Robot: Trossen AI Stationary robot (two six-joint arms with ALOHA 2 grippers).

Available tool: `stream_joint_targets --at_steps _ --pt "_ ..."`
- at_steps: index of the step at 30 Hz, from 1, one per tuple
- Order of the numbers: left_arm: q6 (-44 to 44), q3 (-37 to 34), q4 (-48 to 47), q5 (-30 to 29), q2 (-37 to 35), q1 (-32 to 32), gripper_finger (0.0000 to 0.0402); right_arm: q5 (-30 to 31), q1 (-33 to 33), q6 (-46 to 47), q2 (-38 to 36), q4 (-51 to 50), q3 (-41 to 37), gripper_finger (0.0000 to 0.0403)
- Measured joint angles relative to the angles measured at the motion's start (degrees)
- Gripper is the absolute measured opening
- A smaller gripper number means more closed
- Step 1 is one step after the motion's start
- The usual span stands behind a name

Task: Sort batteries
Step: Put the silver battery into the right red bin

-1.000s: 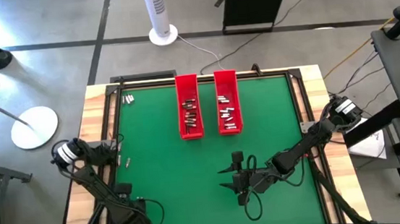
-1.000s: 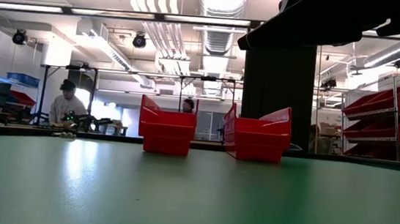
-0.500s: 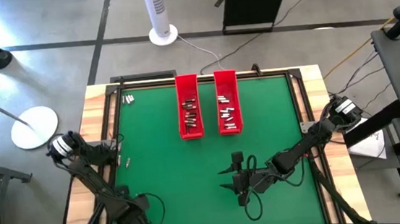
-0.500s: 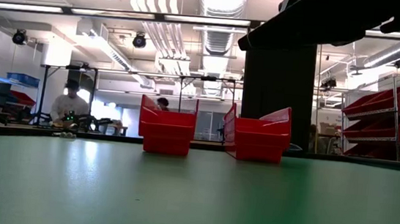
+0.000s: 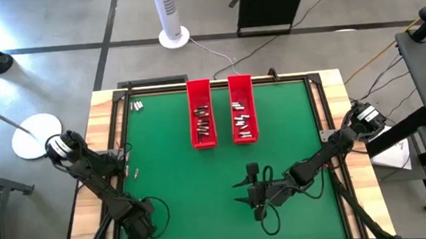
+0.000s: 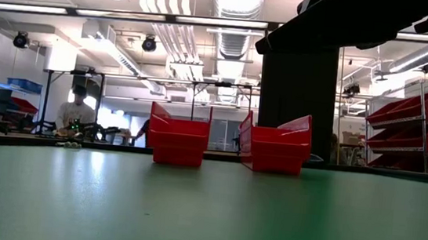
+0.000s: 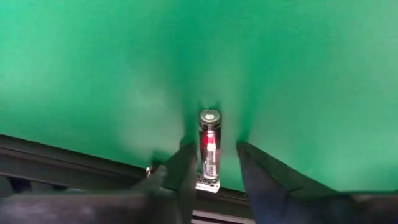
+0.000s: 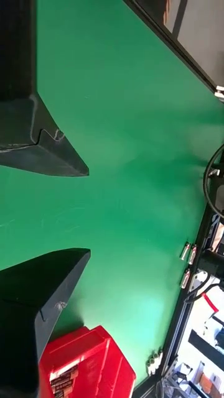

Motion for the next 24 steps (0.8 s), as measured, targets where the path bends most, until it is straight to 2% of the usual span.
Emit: stream_joint_targets --at_steps 6,12,16,20,24 --pt "3.08 -0.03 1.13 -0.13 0.04 1.85 0.0016 -0.01 0.00 0.00 0.00 -0.02 0.00 0.0184" --pt "3.89 0.64 1.49 -3.35 0.07 3.75 0.0014 0.13 0.13 0.08 -0.69 -0.87 -0.02 0.0179" --pt "5.95 4.08 1.70 -12.31 0.26 4.95 0.0005 0.24 0.66 1.92 -3.38 -3.41 0.00 0.0185" --pt "8.09 7.22 3.31 -26.36 0.63 6.97 0.0003 0.24 0.79 3.89 -4.17 -4.33 0.00 0.0192" --pt "13.67 8.10 7.57 -32.26 2.28 10.78 0.0002 -0.07 0.76 6.21 -2.01 -4.08 0.02 0.0196"
